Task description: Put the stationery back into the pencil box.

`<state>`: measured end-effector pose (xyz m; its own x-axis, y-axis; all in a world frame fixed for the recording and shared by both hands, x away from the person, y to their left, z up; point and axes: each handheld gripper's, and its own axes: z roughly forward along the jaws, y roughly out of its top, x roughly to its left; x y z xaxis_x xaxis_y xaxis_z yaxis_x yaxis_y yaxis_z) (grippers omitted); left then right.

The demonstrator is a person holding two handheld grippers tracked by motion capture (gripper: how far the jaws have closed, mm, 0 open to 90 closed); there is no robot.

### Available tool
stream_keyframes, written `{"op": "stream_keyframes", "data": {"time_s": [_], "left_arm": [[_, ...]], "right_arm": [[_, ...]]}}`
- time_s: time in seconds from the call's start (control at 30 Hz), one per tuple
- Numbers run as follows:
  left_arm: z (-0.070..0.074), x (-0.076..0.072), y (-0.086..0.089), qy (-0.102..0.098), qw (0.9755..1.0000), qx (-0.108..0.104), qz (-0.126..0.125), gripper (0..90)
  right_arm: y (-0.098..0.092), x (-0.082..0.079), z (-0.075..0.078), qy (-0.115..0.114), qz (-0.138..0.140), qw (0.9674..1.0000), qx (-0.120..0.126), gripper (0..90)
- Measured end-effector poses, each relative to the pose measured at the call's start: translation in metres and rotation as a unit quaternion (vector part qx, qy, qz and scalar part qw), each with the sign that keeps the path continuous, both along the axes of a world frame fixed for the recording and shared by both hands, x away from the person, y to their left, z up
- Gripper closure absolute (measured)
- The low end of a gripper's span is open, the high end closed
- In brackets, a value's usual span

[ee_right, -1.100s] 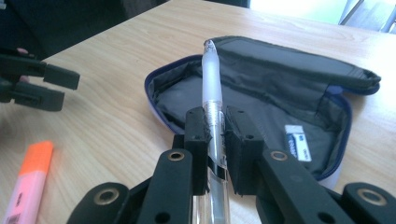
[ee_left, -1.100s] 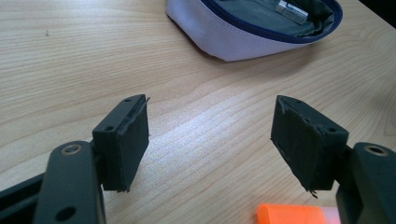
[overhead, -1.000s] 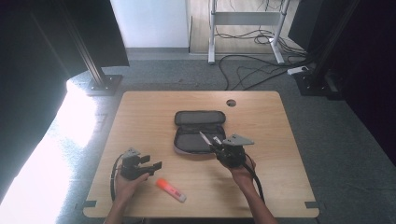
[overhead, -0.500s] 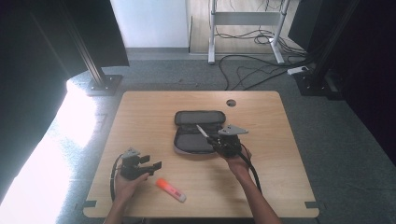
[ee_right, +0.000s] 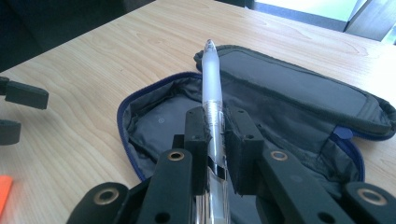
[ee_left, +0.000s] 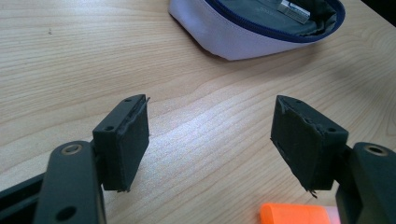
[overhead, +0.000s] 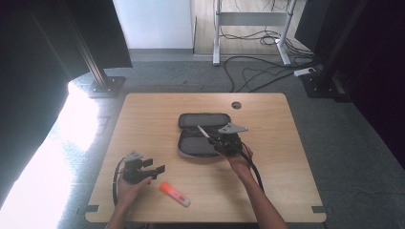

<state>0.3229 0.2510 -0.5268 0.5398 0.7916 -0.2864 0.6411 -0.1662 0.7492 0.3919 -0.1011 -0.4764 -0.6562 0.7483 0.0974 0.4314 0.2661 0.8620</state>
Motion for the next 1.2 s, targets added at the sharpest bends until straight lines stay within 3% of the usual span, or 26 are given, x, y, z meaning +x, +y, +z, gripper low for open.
{"op": "stream_keyframes", "data": {"time_s": [1.2], "left_arm": [[0.000, 0.001, 0.002, 0.001, 1.0000, -0.001, 0.003, 28.4]], "right_arm": [[0.014, 0.028, -0.023, 0.012, 0.009, 0.9993, -0.034, 78.5]]}}
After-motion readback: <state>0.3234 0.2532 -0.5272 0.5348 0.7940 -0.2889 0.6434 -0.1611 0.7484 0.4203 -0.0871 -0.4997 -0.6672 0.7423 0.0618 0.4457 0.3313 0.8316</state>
